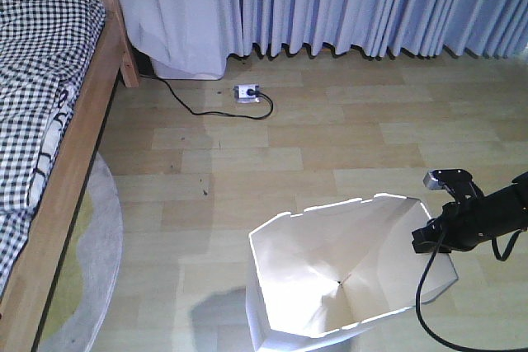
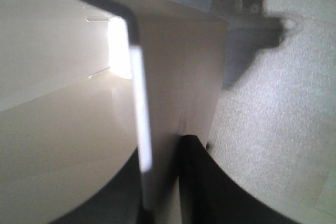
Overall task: Move trash bin to bedside with robot
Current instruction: 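Drive toward the bed and curtains holding the bin with the right gripper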
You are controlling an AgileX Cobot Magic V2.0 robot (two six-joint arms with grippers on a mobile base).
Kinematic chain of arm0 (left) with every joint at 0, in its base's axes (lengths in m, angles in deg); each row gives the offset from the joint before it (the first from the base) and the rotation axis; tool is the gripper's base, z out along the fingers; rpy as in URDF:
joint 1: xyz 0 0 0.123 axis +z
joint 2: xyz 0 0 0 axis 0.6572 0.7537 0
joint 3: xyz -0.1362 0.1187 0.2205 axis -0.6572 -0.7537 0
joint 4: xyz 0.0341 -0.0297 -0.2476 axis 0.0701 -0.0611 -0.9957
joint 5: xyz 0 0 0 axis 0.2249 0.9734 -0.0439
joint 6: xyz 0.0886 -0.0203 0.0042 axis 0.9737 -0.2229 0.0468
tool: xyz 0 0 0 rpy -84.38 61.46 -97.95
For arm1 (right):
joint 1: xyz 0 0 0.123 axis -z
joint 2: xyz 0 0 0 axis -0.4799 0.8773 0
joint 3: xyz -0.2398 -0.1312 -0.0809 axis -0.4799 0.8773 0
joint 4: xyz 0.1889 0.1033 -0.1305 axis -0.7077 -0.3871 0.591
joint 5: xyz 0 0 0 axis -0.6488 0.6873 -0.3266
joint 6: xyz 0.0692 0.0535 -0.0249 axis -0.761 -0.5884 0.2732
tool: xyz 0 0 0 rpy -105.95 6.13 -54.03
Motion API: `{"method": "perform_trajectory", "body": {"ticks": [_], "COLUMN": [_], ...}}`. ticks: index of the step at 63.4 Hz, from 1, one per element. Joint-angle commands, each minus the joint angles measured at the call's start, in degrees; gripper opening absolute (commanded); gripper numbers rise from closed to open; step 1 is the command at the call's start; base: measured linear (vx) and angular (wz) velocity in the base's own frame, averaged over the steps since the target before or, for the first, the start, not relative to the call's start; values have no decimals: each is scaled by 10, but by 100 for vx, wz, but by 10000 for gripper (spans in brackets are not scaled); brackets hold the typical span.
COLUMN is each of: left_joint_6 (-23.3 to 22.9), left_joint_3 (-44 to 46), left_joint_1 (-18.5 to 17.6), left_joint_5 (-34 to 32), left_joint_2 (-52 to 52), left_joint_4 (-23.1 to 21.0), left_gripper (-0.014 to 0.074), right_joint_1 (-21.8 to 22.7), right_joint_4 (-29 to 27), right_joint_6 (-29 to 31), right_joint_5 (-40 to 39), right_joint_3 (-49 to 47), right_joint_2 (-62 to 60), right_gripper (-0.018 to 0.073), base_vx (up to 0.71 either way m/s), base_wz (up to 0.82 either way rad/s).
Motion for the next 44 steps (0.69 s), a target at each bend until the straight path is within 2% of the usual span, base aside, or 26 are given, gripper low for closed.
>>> {"method": "perform_trajectory", "body": {"ticks": [1, 44], "left_joint_6": [-2, -2], "left_joint_3": [-2, -2], "left_joint_1": [-2, -2], "left_joint_5": [-38, -38], "left_joint_2": [-8, -8], "left_joint_4": [-1, -1], "left_gripper": [-6, -6], "right_joint_1": [3, 3], "right_joint_4": [-30, -30], "right_joint_6": [-3, -3], "right_joint_5": [101, 101], "right_joint_3": [-6, -6], "right_joint_2": [-42, -42], "right_gripper": [-5, -5], "base_vx": [26, 27], "base_wz": [4, -1]}}
